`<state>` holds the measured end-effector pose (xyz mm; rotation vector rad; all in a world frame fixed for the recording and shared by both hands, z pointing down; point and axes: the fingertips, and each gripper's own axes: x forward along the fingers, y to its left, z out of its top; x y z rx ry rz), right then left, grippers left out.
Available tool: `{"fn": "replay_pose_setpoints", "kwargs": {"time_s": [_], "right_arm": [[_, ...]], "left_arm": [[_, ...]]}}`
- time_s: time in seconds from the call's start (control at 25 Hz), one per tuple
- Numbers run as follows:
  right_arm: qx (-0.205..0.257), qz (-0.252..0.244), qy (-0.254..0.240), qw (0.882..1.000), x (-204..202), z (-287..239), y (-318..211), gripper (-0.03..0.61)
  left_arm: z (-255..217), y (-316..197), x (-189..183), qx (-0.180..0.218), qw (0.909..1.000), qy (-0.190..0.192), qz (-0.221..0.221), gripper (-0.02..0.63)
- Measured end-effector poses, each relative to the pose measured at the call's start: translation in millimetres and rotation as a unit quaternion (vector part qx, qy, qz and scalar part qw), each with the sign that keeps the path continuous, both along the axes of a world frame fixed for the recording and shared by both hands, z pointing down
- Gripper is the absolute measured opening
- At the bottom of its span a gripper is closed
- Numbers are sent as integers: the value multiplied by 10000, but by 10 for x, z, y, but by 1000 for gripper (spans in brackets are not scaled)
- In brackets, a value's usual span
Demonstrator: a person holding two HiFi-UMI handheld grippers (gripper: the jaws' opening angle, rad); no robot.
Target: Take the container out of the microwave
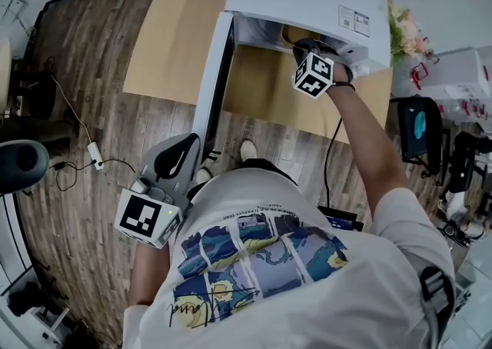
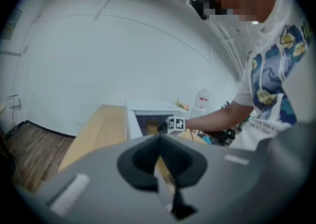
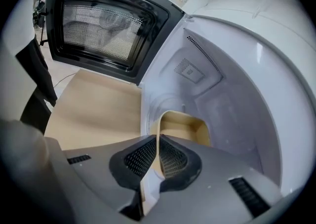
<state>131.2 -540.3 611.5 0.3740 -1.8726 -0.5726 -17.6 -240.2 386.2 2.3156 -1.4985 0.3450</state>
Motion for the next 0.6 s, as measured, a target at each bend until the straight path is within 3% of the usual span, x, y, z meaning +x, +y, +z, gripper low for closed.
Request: {"fn": "replay_pose_setpoints", "kwargs": {"time_s": [0.6], "right_arm": [[-9, 175, -56, 9998, 10, -332, 765, 15]], "left_arm": [[-47, 434, -254, 156, 9985, 59, 520, 9]]}}
